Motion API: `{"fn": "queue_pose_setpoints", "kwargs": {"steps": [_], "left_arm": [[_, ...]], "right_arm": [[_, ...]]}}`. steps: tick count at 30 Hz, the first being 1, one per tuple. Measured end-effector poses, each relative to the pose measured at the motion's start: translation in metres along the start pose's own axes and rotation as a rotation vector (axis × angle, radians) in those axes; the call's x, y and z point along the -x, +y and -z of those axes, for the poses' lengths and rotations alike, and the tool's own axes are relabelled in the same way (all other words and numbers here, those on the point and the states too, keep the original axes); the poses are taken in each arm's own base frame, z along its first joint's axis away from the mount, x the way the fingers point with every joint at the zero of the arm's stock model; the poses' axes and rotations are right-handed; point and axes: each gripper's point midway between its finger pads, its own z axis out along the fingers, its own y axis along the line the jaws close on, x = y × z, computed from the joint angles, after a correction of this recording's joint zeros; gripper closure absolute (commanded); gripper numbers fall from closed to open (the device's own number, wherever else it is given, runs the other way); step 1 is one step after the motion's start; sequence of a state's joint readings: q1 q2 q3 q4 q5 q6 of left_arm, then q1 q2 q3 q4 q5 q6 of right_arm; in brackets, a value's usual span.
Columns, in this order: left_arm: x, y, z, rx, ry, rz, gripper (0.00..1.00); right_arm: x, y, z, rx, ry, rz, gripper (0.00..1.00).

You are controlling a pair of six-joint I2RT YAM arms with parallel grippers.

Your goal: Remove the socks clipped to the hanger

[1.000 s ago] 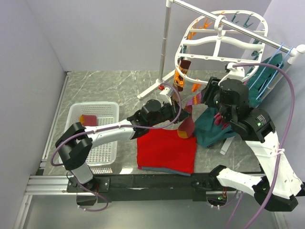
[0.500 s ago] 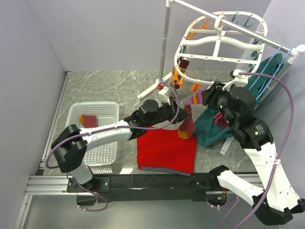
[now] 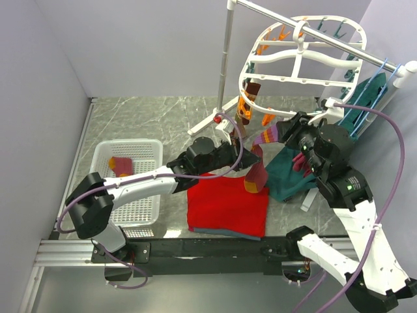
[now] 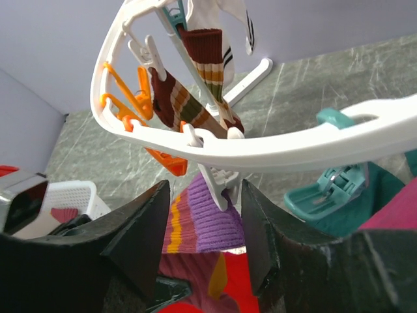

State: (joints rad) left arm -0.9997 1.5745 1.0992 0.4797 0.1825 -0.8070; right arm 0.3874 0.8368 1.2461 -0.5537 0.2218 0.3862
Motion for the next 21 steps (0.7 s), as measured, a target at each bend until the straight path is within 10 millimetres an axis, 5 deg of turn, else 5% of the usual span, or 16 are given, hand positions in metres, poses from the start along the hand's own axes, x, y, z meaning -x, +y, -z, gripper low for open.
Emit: {"fn": "queue_pose_setpoints", "kwargs": {"steps": [21], "left_arm": [[-0.001, -0.014, 0.007, -0.034, 0.025, -0.001, 0.99]], "right_arm": [[0.004, -0.008, -0.019, 0.046, -0.066, -0.075, 0.43]]}}
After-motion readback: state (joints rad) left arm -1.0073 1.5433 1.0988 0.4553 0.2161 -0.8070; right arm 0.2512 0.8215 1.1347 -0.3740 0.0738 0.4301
